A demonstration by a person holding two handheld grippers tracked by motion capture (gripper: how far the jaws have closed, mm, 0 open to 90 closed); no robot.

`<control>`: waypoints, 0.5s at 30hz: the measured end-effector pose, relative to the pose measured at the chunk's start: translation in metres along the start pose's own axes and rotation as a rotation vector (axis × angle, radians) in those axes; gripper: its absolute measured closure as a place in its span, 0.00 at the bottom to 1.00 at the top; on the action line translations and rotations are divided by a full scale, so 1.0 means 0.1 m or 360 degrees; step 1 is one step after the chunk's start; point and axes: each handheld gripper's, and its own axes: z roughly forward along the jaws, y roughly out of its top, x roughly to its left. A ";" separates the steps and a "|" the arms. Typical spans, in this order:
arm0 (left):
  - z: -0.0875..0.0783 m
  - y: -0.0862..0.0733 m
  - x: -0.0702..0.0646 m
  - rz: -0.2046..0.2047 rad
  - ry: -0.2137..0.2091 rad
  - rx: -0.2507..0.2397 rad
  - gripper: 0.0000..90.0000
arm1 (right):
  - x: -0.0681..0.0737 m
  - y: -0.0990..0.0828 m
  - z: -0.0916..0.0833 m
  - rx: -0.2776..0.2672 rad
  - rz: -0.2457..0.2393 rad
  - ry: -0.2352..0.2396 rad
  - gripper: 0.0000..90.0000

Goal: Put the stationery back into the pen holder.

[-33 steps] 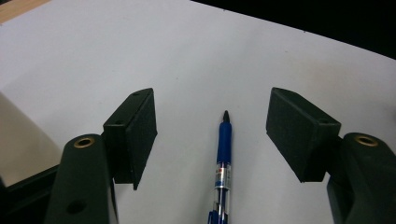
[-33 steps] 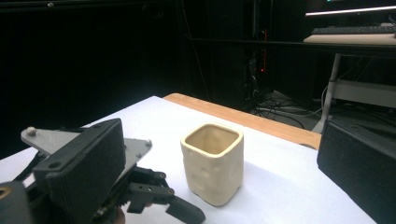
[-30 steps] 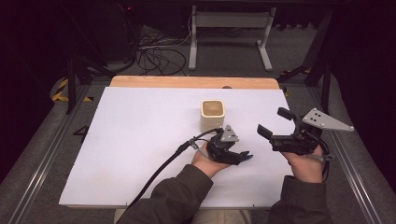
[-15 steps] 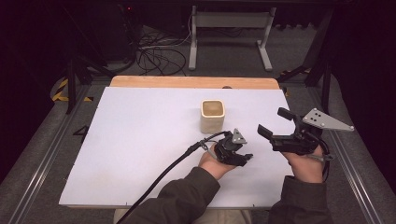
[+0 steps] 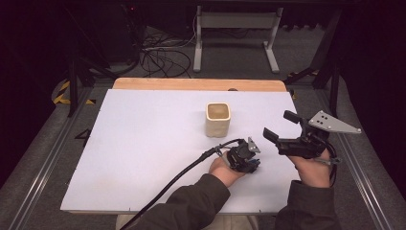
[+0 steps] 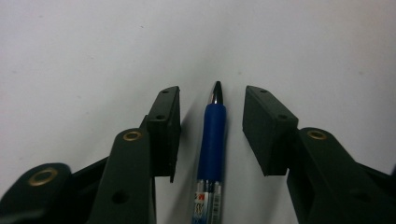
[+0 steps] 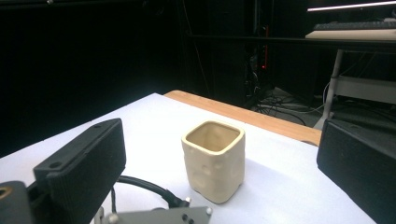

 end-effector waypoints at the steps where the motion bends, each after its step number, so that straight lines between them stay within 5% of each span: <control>1: 0.01 0.00 -0.01 0.0007 0.0009 0.0013 0.66 | 0.00 0.00 0.00 0.0000 0.0000 0.0000 0.02; 7: 0.04 0.03 -0.02 0.0037 0.0015 0.0008 0.73 | 0.00 0.00 0.00 -0.0003 0.0005 0.0001 0.02; 11: 0.03 0.02 -0.06 0.0048 0.0023 0.0010 0.88 | 0.01 0.01 0.01 0.0002 -0.0003 0.0007 0.02; 15: 0.03 0.03 -0.04 0.0029 0.0004 0.0017 0.88 | 0.02 0.01 0.00 0.0002 0.0003 0.0008 0.02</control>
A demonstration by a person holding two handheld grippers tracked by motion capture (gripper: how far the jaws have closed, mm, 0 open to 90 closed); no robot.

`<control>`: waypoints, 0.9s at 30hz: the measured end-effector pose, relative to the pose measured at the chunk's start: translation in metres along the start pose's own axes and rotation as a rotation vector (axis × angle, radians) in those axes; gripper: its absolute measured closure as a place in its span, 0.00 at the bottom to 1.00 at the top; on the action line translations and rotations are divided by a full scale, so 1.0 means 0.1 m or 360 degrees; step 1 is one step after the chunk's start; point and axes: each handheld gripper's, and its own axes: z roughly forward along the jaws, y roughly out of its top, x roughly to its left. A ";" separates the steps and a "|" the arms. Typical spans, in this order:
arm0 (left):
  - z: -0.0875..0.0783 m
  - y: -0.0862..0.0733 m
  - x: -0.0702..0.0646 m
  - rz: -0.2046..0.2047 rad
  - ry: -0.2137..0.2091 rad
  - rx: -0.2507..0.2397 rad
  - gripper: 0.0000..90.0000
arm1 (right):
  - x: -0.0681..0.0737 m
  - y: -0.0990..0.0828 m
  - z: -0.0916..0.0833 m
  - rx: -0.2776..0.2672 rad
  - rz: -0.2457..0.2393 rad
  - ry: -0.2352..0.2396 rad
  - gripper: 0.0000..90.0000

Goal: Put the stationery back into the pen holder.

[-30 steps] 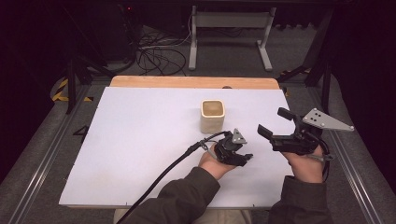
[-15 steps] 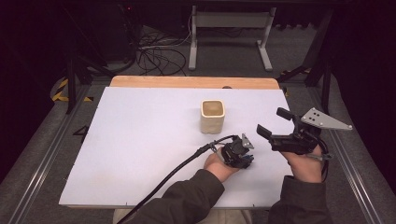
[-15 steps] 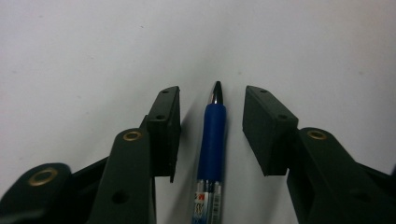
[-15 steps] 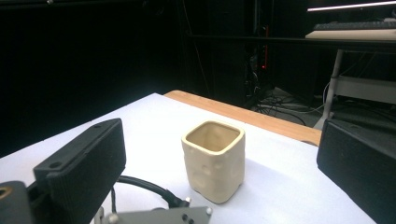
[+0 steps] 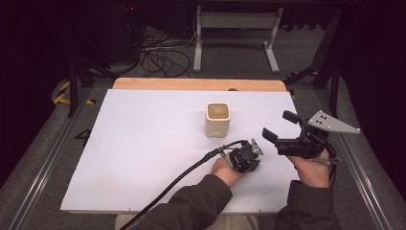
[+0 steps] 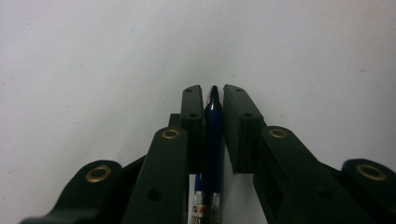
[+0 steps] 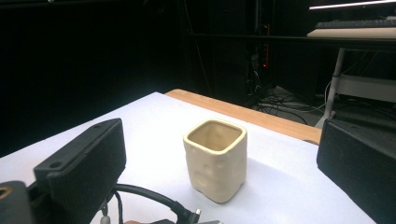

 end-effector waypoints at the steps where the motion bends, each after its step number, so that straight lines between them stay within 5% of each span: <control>1: 0.00 0.00 0.01 -0.0002 -0.0008 -0.0013 0.89 | 0.00 0.00 0.00 0.0001 0.0002 -0.0001 0.02; 5: -0.06 0.01 0.05 0.0005 -0.0018 -0.0019 0.89 | -0.04 -0.01 -0.01 -0.0002 0.0005 0.0002 0.02; 13: -0.31 0.09 0.17 -0.0084 -0.0029 -0.0218 0.89 | -0.06 -0.02 -0.03 -0.0016 0.0019 -0.0001 0.03; 27: -0.86 0.18 0.31 -0.0135 -0.0002 -0.0553 0.89 | -0.08 -0.05 -0.01 -0.0015 0.0053 0.0026 0.06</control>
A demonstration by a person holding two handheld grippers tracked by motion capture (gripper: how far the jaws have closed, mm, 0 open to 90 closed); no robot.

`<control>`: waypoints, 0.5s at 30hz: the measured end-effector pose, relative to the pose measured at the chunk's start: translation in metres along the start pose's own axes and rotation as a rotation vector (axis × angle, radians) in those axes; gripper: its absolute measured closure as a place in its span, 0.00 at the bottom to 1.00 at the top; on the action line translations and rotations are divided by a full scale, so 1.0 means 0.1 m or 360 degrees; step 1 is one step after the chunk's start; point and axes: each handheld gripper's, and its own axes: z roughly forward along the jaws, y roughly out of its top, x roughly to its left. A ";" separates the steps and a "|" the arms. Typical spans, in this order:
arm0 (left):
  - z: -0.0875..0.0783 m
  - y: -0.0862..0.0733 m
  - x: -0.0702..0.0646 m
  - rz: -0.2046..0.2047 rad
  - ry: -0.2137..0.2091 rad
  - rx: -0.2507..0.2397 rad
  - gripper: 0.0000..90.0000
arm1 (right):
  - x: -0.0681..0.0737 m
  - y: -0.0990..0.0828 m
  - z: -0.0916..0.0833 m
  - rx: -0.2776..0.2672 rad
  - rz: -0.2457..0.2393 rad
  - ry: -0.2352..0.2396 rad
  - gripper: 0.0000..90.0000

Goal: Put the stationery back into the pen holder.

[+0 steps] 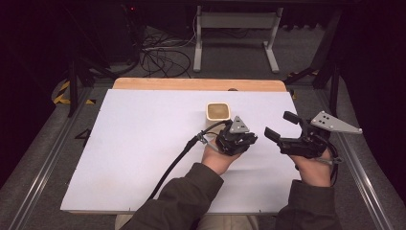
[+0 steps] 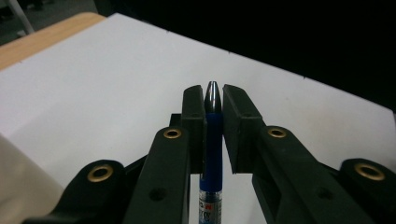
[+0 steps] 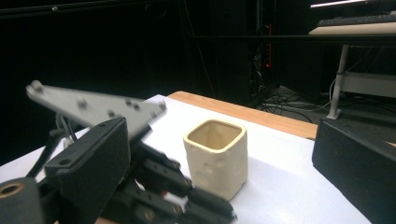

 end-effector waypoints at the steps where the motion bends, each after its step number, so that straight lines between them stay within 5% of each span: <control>1: -0.03 0.01 0.00 0.0001 0.0000 -0.0014 0.89 | -0.01 0.00 0.00 0.0004 -0.0005 0.0001 0.07; 10: -0.31 0.10 0.00 -0.0006 0.0008 -0.0184 0.89 | -0.05 -0.07 0.04 0.0000 0.0038 0.0087 0.17; 15: -0.44 0.15 0.01 -0.0016 0.0004 -0.0277 0.89 | -0.07 -0.09 0.07 0.0009 0.0067 0.0075 0.22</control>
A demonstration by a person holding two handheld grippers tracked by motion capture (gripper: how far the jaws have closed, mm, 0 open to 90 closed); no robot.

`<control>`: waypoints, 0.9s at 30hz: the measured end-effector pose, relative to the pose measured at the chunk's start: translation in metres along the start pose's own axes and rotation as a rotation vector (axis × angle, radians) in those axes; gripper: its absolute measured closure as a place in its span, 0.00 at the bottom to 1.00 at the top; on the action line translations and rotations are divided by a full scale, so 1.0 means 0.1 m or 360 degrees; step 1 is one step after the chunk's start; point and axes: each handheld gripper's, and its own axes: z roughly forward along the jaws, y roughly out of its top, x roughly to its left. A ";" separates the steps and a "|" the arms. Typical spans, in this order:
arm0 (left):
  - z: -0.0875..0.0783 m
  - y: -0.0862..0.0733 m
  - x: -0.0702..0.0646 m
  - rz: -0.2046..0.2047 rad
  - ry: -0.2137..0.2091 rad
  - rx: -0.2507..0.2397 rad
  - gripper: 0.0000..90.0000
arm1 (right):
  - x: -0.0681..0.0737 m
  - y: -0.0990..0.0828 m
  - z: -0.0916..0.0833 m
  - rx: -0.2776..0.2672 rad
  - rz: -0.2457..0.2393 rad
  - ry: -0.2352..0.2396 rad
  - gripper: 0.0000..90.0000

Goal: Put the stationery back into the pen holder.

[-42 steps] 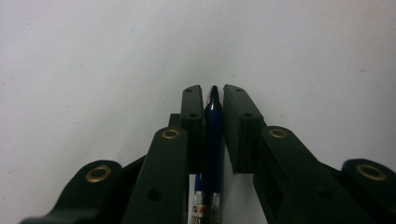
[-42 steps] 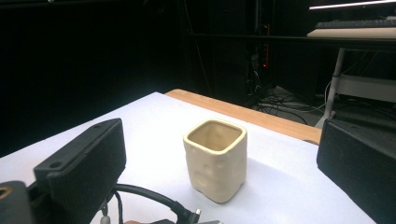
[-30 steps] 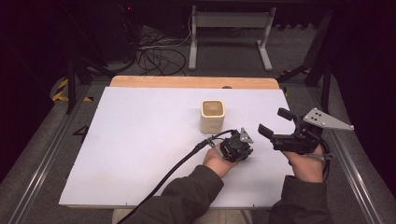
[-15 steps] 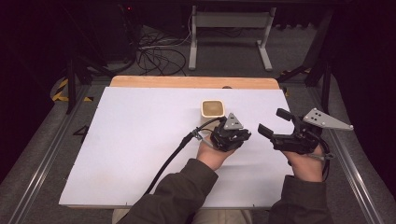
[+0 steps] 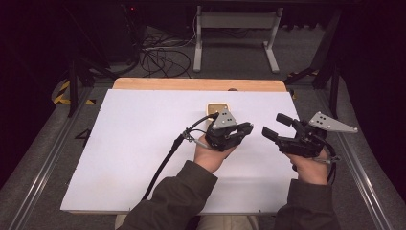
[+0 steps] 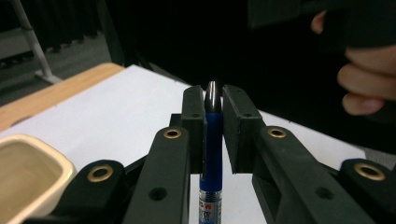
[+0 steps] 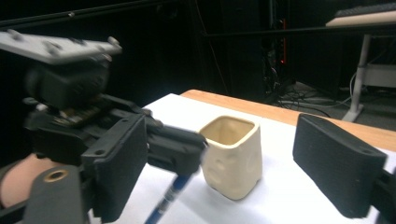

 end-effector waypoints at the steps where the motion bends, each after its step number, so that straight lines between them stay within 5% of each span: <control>1: -0.02 0.01 0.00 0.0000 0.0005 -0.0016 0.89 | 0.00 -0.01 0.01 0.0004 0.0011 -0.0003 0.22; 7: -0.12 0.06 0.02 -0.0024 -0.0006 -0.0101 0.89 | -0.01 -0.05 0.09 0.0031 0.0027 0.0049 0.29; 12: -0.17 0.09 0.01 -0.0076 -0.0039 -0.0178 0.89 | -0.01 -0.10 0.19 0.0042 0.0066 0.0177 0.37; 27: -0.28 0.16 -0.01 -0.0091 -0.0009 -0.0328 0.89 | 0.04 -0.22 0.43 0.0057 0.0180 0.0420 0.50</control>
